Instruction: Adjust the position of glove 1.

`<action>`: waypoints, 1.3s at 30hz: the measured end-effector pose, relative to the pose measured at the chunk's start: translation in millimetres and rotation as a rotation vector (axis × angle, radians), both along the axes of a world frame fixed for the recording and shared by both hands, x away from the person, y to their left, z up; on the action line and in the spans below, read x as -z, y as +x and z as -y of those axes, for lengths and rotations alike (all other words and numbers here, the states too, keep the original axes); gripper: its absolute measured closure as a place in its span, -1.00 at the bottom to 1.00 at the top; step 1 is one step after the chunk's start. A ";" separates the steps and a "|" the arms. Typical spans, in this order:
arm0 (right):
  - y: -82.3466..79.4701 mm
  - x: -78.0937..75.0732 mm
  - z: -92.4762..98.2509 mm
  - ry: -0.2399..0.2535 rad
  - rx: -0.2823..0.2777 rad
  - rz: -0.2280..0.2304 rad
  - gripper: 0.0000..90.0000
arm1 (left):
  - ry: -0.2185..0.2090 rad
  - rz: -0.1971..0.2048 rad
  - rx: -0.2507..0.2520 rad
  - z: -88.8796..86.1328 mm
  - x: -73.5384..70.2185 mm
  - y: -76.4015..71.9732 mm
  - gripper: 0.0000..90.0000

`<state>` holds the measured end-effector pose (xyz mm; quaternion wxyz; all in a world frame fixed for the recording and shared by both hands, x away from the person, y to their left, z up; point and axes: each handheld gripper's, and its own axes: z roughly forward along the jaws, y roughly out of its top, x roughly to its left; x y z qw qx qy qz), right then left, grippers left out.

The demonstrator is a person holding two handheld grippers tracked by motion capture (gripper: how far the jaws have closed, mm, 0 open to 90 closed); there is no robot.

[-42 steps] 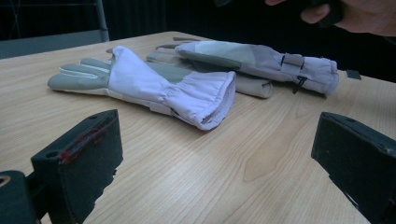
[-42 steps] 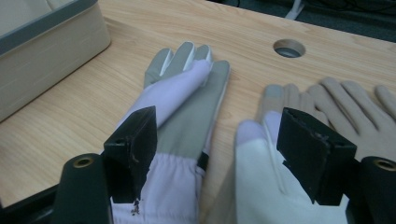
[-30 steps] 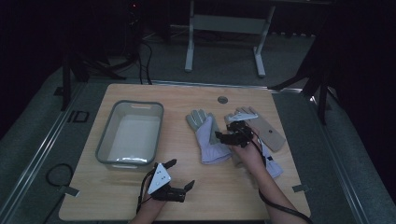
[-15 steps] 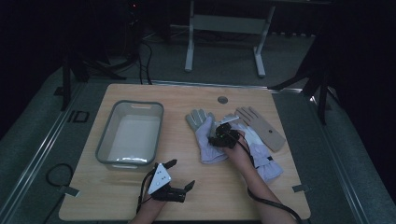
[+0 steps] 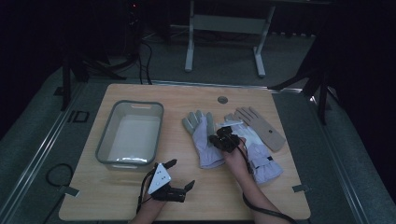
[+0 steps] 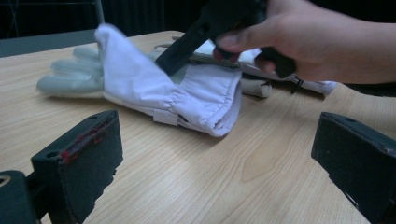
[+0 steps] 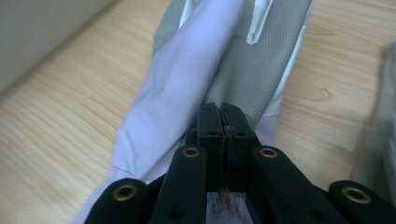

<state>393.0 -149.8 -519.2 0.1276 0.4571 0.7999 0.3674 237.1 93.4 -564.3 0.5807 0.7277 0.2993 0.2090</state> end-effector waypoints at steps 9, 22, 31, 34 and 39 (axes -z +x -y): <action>-36.1 -17.1 10.1 0.136 0.095 0.011 0.95 | -0.002 -0.002 -0.003 -0.1 0.0 0.0 -0.96; -38.2 8.6 8.5 0.073 0.186 -0.003 0.94 | -0.003 -0.004 -0.002 -0.3 0.0 0.3 -0.96; -30.8 22.5 16.4 0.076 0.235 0.012 0.89 | -0.004 -0.003 0.002 -0.1 0.0 0.1 -0.96; -28.3 25.2 16.7 0.060 0.211 0.006 0.77 | -0.003 -0.002 0.002 0.0 0.0 0.1 -0.96; -27.8 10.7 18.6 0.046 0.136 0.009 0.19 | -0.004 -0.004 0.003 -0.1 0.0 0.3 -0.96</action>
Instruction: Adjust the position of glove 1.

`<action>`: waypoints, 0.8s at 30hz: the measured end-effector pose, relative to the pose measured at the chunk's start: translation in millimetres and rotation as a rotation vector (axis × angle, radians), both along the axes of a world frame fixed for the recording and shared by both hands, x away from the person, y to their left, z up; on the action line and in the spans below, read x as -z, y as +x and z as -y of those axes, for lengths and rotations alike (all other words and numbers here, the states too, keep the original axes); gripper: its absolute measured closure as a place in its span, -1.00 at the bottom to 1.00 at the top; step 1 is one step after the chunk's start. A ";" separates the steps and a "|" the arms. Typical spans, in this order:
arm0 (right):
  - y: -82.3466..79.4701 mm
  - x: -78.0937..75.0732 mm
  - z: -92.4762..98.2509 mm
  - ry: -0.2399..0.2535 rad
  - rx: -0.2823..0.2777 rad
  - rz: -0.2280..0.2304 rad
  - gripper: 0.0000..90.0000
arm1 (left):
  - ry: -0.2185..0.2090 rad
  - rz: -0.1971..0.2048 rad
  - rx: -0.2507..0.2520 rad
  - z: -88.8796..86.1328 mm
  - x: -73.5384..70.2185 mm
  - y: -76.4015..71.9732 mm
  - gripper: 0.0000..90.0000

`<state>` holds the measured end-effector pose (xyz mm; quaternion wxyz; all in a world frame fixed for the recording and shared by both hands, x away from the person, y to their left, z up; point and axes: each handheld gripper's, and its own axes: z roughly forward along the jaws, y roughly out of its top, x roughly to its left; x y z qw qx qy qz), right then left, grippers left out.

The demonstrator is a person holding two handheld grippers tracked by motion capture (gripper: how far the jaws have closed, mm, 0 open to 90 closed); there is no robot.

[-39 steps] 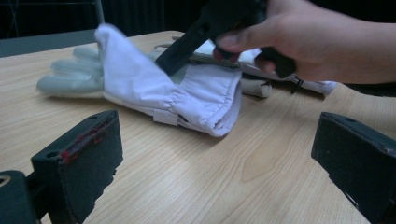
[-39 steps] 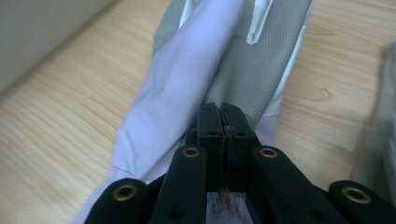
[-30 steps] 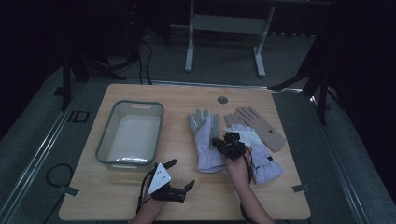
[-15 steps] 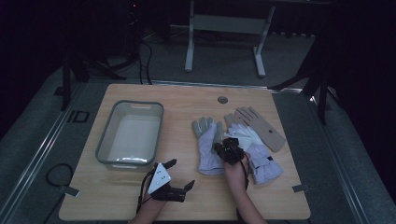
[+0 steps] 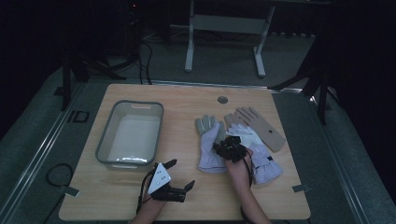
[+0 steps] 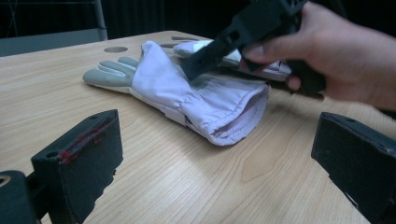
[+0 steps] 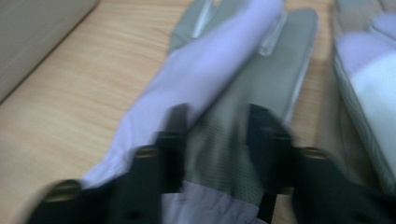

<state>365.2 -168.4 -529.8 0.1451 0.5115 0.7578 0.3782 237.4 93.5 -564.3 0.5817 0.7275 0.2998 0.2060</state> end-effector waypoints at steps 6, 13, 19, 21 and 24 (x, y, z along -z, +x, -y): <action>2.4 -27.9 13.7 -0.015 -0.068 0.036 -0.02 | 0.000 0.002 0.000 0.2 0.0 -0.1 -0.96; 1.1 -55.7 41.6 -0.047 -0.140 0.081 -0.02 | -0.004 0.000 -0.001 0.4 0.1 0.0 -0.96; -1.3 -62.0 71.2 -0.103 -0.140 0.090 0.01 | -0.002 0.000 0.000 0.3 0.1 0.0 -0.96; -0.6 -60.5 82.5 -0.120 -0.125 0.084 0.05 | -0.001 -0.001 -0.001 0.2 0.1 0.2 -0.96; -0.3 -57.7 99.3 -0.130 -0.116 0.068 0.09 | -0.006 -0.006 -0.001 -0.3 0.1 0.8 -0.96</action>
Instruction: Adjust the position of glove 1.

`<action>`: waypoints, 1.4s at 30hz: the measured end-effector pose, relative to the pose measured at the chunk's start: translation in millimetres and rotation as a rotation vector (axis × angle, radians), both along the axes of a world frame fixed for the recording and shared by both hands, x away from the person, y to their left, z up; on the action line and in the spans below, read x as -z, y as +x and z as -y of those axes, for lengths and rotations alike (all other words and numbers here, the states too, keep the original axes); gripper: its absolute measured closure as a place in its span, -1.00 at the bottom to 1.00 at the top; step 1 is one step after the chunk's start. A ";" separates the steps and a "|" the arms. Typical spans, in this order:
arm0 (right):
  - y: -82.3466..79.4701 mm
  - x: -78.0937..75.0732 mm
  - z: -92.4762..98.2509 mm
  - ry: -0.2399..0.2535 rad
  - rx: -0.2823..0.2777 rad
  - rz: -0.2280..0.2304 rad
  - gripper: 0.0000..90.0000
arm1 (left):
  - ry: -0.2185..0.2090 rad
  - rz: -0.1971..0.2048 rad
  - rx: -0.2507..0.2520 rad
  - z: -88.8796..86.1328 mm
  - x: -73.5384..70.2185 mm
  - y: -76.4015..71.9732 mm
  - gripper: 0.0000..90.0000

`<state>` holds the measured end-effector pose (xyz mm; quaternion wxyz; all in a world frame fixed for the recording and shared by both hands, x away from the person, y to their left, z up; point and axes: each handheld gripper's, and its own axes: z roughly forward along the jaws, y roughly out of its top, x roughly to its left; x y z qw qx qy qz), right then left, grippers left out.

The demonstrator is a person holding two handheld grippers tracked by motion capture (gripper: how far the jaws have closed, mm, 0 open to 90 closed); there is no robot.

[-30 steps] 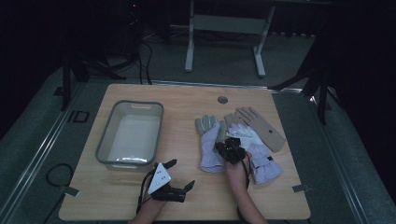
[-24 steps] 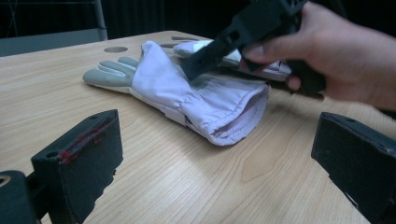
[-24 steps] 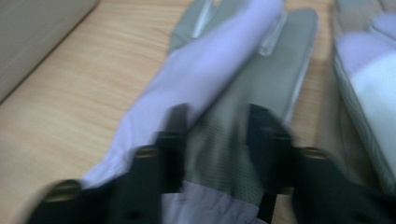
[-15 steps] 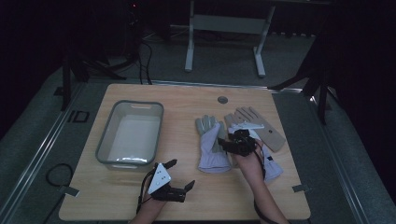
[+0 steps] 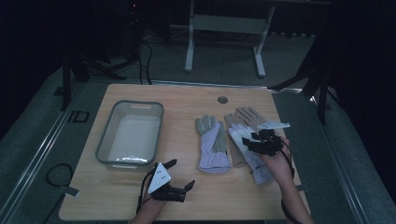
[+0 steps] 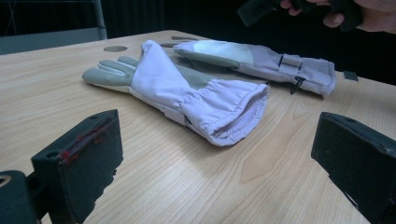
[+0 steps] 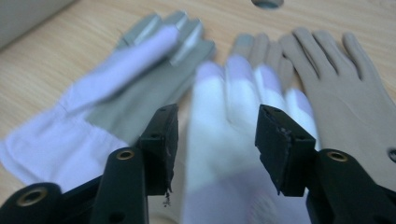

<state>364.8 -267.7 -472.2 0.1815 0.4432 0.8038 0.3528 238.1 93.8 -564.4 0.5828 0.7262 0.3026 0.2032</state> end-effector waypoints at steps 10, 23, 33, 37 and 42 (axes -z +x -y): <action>-7.1 7.2 43.4 -0.053 -0.012 -0.038 0.20 | 0.003 0.004 0.000 0.4 0.0 -0.4 -0.96; -0.5 42.3 52.5 -0.097 -0.127 -0.117 0.18 | -0.004 -0.003 -0.005 0.1 0.0 0.1 -0.96; 6.1 58.3 56.5 -0.036 -0.172 -0.135 0.26 | -0.006 -0.006 -0.005 -0.1 0.1 0.3 -0.96; 6.0 61.4 58.5 0.009 -0.179 -0.154 0.40 | -0.005 -0.006 -0.006 -0.1 0.1 0.3 -0.96; -1.8 55.0 51.5 -0.016 -0.126 -0.143 0.70 | -0.007 -0.007 -0.007 -0.2 0.1 0.5 -0.96</action>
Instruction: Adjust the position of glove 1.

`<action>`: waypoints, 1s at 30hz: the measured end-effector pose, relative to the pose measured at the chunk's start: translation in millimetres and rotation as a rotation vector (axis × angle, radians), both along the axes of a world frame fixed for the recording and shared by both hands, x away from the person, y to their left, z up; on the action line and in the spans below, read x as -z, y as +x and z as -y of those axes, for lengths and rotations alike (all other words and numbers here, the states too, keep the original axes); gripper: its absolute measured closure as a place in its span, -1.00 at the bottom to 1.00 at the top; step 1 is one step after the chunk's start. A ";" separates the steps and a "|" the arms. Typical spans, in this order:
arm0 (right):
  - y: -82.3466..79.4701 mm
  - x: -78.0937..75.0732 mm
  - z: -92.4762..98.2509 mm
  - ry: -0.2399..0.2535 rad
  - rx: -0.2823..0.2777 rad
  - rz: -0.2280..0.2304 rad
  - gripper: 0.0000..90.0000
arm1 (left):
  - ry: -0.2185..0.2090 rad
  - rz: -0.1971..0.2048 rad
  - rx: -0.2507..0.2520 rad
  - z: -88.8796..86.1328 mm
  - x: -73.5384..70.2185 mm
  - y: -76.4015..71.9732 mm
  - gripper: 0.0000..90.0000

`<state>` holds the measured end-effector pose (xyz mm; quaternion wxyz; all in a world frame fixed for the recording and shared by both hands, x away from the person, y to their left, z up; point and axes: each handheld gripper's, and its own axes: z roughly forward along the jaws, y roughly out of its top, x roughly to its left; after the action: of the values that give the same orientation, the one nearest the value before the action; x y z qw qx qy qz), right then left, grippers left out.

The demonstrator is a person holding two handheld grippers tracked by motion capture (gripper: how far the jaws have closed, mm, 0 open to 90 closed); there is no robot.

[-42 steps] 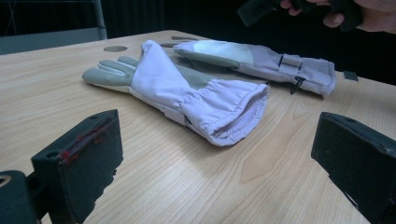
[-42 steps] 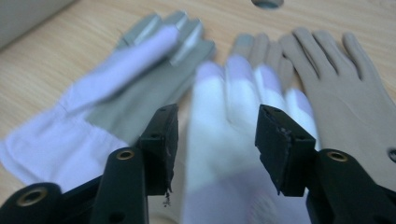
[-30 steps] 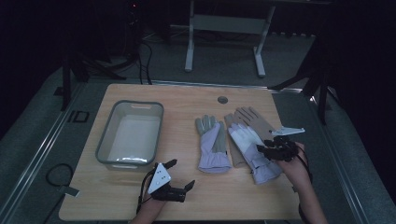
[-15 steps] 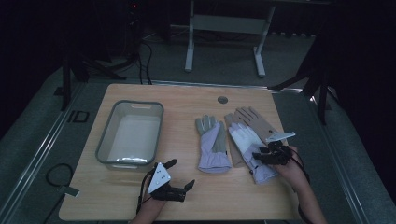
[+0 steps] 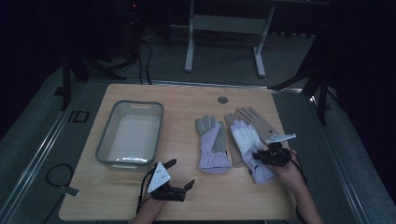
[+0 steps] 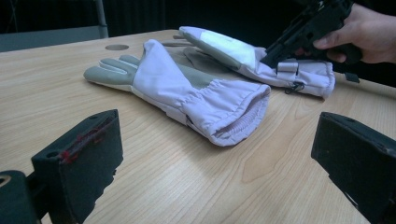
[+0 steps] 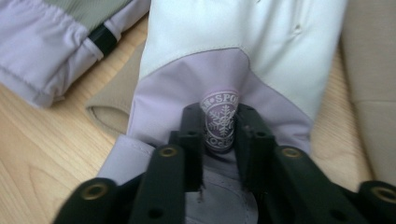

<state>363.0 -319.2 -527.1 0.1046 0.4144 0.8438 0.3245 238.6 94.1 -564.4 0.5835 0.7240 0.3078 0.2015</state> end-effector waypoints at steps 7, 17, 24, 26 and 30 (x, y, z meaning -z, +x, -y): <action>-13.7 -23.1 9.0 0.046 0.107 0.026 0.77 | 0.000 0.000 0.001 -0.1 0.0 0.0 -0.96; -22.5 -63.2 7.9 0.119 0.175 0.091 0.79 | 0.001 0.002 0.001 0.0 0.0 -0.1 -0.96; -22.8 -86.1 -5.8 0.157 0.155 0.106 0.79 | 0.001 0.002 0.002 0.1 0.0 -0.3 -0.96; -22.5 -92.6 -10.7 0.177 0.151 0.106 0.79 | 0.003 0.002 0.002 0.0 0.0 -0.2 -0.96; -22.7 -106.1 -26.6 0.182 0.153 0.120 0.79 | 0.003 0.001 0.001 0.0 0.0 -0.1 -0.96</action>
<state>340.3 -292.6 -421.0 0.1414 0.4650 0.7690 0.4153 238.5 94.1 -564.4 0.5827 0.7248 0.3068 0.2023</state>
